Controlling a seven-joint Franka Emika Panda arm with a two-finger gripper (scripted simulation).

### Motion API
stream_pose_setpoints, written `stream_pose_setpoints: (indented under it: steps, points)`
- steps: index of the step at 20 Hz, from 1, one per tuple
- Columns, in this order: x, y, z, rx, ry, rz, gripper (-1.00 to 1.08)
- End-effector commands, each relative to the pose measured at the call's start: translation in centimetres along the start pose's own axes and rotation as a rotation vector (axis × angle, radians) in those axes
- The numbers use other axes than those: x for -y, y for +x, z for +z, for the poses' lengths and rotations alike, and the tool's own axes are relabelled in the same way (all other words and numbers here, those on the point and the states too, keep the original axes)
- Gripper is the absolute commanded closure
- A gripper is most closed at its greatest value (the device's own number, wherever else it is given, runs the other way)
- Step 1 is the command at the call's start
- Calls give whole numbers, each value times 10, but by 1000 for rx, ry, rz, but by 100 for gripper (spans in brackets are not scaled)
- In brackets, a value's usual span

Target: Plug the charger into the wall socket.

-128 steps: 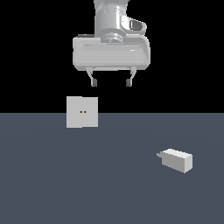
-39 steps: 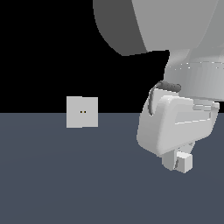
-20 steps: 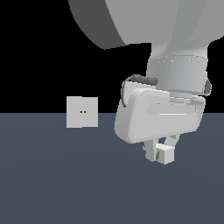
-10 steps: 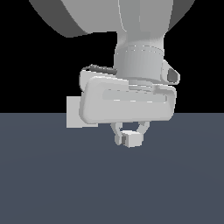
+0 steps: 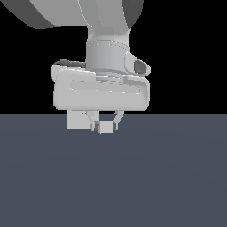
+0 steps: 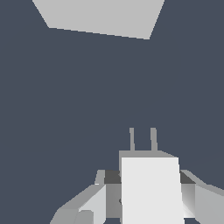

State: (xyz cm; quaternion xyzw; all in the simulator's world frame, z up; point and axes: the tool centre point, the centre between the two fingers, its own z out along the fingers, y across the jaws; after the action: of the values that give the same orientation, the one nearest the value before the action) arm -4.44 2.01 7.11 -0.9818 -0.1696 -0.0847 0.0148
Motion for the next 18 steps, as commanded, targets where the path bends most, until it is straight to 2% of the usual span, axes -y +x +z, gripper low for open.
stream_pose_setpoints:
  steps: [1, 10, 18]
  points:
    - [10, 12, -4, 0, -5, 29, 108]
    - [35, 48, -15, 2, -19, 106, 108]
    - [44, 64, -19, 3, -25, 138, 108]
